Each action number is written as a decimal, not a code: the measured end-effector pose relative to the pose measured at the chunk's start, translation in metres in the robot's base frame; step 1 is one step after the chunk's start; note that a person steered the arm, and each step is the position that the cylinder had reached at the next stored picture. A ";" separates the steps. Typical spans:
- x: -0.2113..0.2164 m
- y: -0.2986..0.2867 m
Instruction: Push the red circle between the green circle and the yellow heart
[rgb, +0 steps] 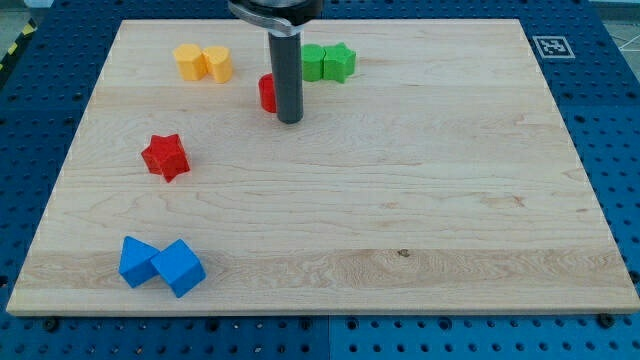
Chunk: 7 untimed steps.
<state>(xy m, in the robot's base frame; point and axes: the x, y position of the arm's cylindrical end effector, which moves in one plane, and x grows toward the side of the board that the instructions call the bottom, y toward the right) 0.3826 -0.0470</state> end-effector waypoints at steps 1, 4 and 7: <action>-0.020 -0.012; -0.014 -0.021; -0.050 -0.028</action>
